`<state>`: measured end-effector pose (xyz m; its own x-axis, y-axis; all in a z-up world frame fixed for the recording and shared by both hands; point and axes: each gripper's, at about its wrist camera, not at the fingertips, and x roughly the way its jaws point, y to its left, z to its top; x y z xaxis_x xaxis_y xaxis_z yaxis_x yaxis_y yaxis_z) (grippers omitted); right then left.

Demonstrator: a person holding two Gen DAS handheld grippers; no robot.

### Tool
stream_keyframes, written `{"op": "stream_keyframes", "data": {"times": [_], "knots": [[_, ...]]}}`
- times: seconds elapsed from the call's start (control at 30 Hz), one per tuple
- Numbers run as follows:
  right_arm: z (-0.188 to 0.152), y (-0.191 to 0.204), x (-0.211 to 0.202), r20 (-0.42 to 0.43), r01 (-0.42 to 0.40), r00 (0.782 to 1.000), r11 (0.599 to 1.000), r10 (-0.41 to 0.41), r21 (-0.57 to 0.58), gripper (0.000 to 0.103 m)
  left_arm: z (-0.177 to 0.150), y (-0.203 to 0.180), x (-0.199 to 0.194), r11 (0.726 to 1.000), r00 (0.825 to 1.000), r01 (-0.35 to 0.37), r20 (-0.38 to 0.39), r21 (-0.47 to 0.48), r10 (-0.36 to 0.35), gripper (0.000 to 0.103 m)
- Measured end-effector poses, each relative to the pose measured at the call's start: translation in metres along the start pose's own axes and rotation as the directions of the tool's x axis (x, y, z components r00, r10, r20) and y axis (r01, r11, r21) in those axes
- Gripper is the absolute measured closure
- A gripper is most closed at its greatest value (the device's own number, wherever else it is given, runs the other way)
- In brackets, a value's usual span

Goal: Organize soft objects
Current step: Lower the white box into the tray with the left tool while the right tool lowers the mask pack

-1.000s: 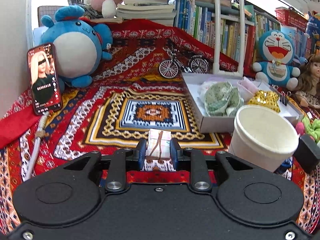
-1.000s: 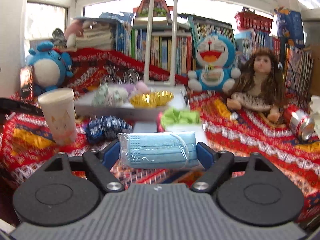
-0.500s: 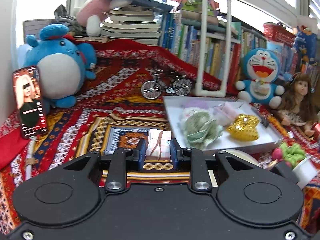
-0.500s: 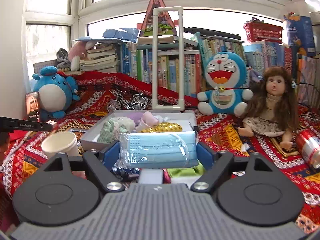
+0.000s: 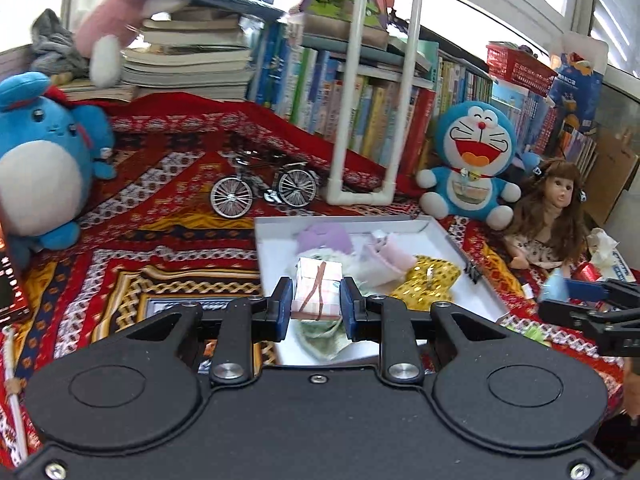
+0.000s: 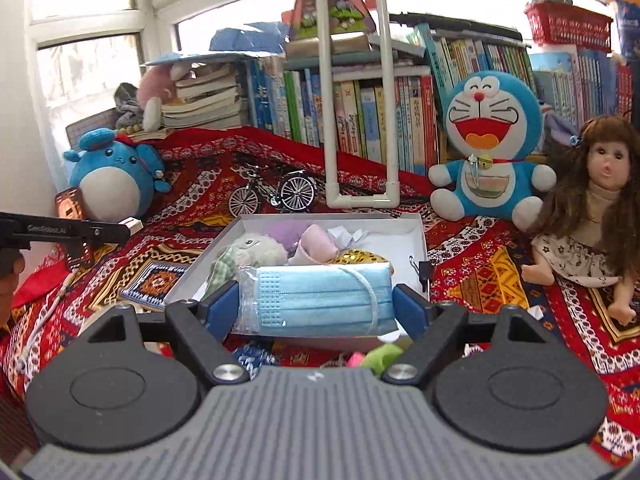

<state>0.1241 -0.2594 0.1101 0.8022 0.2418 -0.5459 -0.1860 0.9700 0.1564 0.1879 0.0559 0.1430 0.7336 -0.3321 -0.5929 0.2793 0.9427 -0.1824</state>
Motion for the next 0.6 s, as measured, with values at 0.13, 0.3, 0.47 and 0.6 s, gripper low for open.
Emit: {"op": "stream_keyframes", "data": {"times": [0.13,0.3,0.47,0.6], "knots": [[0.018,-0.013,0.024,-0.074,-0.022,0.997,0.998,0.027,0.066,0.021,0.019,-0.013,0.026,0.999,0.995,0.044,-0.087,0.005,-0.044,0.079],[0.025,-0.017,0.054,-0.163,-0.010,0.986,0.996,0.025,0.089,0.021,0.027,-0.023,0.063,0.998,0.978,0.068,-0.197,-0.017,-0.070,0.079],[0.020,-0.013,0.080,-0.281,-0.006,0.959,0.997,0.026,0.073,0.020,0.026,-0.025,0.092,0.995,0.953,0.085,-0.287,-0.051,-0.097,0.079],[0.018,-0.010,0.097,-0.335,-0.008,0.942,0.998,0.027,0.057,0.020,0.025,-0.027,0.111,0.997,0.933,0.064,-0.352,-0.044,-0.076,0.079]]}}
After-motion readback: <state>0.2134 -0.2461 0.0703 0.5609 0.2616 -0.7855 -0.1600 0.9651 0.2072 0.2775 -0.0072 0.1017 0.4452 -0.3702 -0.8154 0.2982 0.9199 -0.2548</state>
